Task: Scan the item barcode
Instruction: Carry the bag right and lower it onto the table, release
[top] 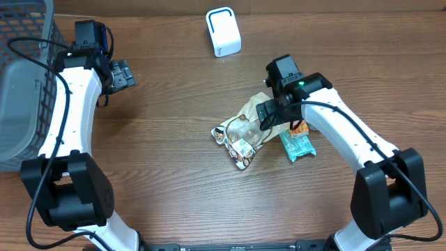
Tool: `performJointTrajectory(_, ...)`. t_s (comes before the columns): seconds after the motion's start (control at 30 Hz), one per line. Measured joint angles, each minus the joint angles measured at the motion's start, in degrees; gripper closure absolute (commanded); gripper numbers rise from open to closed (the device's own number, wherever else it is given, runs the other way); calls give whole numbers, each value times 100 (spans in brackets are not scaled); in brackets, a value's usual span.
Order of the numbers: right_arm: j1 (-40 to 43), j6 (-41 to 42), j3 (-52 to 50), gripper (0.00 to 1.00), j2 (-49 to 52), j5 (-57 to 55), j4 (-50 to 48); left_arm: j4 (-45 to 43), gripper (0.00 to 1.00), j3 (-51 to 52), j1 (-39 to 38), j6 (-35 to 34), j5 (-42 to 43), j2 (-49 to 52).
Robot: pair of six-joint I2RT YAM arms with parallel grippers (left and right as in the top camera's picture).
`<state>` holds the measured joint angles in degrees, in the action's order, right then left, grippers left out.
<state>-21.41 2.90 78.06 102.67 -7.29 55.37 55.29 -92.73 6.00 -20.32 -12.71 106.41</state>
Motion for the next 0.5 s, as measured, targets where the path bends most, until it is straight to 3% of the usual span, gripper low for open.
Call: performJointTrajectory(0.5, 39, 286, 0, 0, 0, -4, -52, 0, 0, 0, 0, 0, 2, 0)
